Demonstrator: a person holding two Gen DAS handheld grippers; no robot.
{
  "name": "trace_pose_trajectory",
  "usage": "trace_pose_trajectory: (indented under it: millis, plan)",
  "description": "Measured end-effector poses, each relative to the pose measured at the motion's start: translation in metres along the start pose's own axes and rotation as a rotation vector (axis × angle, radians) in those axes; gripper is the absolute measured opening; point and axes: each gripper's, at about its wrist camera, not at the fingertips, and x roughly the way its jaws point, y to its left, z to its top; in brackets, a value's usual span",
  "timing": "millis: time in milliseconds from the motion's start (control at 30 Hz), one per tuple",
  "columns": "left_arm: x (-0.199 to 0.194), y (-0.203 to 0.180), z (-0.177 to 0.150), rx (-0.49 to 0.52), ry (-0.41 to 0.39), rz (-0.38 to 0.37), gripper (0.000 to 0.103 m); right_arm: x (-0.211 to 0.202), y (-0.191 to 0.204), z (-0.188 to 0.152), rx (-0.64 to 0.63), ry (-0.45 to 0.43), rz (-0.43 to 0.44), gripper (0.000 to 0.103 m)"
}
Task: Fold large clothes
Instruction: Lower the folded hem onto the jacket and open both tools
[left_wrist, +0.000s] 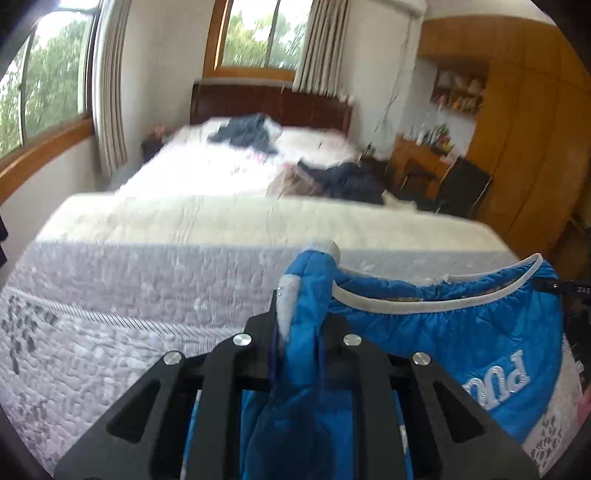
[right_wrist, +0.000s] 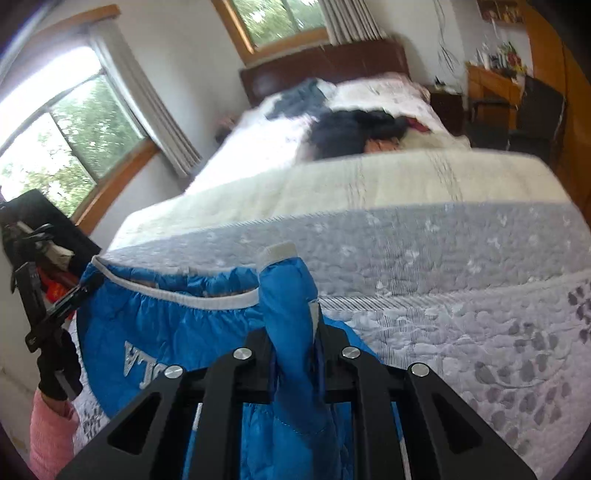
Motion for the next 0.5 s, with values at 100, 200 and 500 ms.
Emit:
trace_pose_trajectory:
  millis: [100,200,500]
  plan:
    - [0.041,0.014,-0.013,-0.041,0.095,0.019,0.018,0.034,-0.017,-0.005,0.052,0.045,-0.006,0.015]
    - [0.071,0.028,-0.026,-0.079,0.179,0.024,0.027,0.066,-0.033,-0.014,0.091,0.094,-0.022,0.017]
    - [0.069,0.064,-0.031,-0.200,0.216,-0.023,0.046,0.078,-0.057,-0.031,0.189,0.116,0.023,0.031]
